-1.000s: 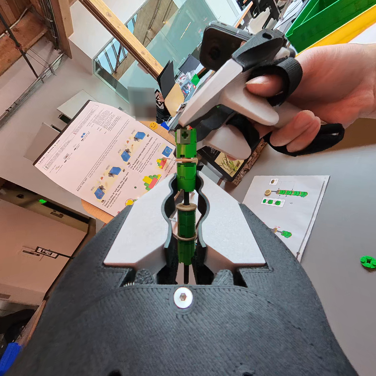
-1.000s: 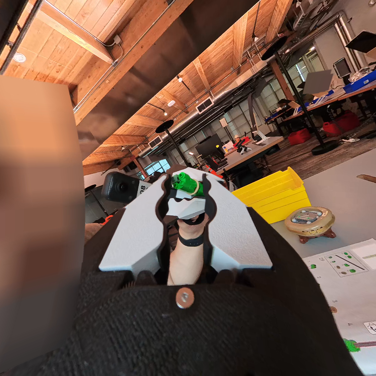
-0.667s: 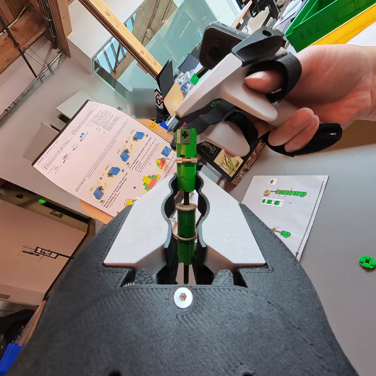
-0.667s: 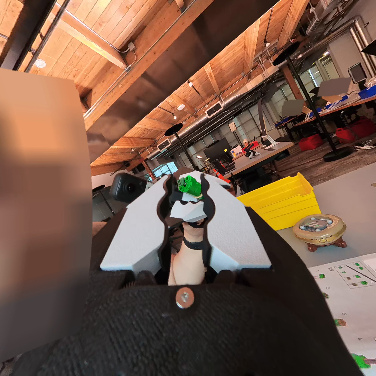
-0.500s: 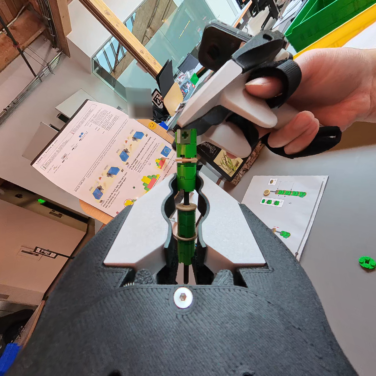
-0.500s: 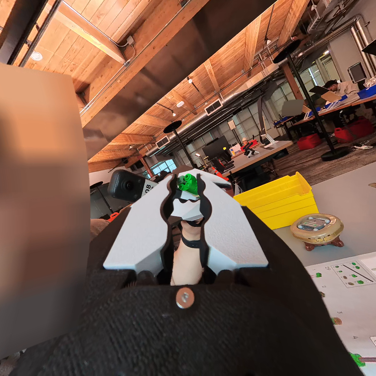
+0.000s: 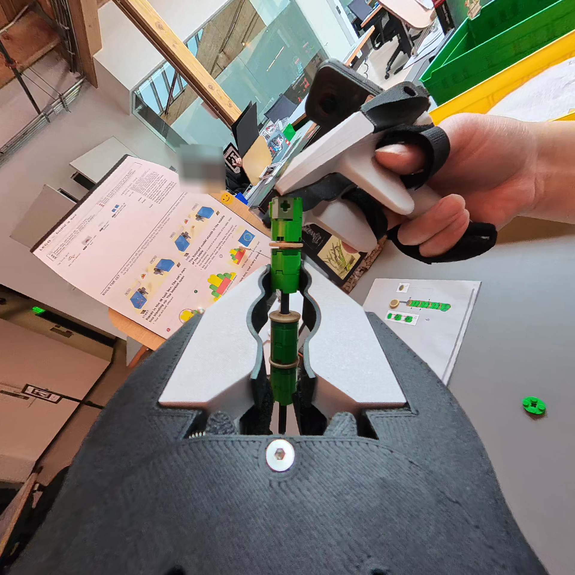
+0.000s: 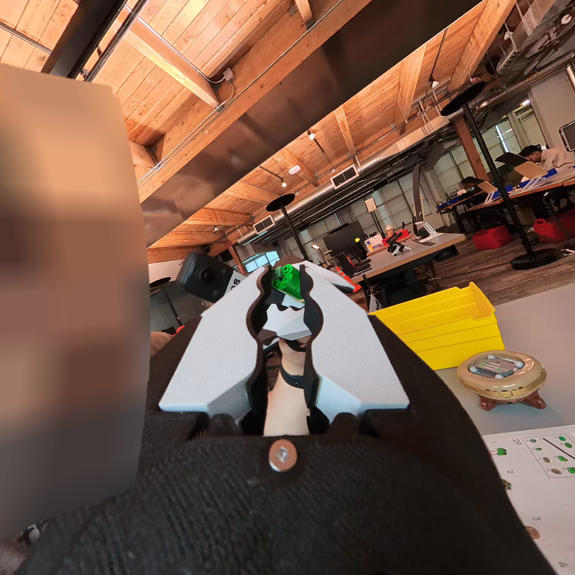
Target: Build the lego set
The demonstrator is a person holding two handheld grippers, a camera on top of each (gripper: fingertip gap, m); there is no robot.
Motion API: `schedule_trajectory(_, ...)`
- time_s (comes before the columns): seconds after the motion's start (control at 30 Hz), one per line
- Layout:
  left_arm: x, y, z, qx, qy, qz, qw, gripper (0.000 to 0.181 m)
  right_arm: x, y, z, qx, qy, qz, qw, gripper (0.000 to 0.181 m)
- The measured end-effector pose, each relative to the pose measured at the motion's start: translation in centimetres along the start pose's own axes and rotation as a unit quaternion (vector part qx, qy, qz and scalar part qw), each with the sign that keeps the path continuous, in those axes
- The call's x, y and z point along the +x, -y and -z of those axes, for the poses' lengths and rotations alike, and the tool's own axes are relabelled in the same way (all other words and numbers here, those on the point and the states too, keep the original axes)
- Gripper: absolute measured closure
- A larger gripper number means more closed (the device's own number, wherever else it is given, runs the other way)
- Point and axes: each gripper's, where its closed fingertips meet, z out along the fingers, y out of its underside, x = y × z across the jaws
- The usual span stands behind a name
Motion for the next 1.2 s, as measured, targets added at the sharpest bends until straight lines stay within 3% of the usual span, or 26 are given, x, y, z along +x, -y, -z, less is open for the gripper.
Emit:
schedule_trajectory(0.03,0.01,0.00,0.02,-0.002,0.001,-0.001,1.000,0.168,-0.02,-0.01,-0.02,0.000,-0.001,0.004,1.000,0.167)
schedule_trajectory(0.77,0.87,0.30,-0.03,0.015,-0.062,0.077,0.995,0.168,-0.19,-0.02,0.30,-0.023,-0.036,0.095,0.995,0.167)
schedule_trajectory(1.2,0.87,-0.06,-0.01,-0.003,-0.065,0.079,0.995,0.168,0.17,-0.27,0.50,-0.041,-0.066,0.143,0.987,0.168)
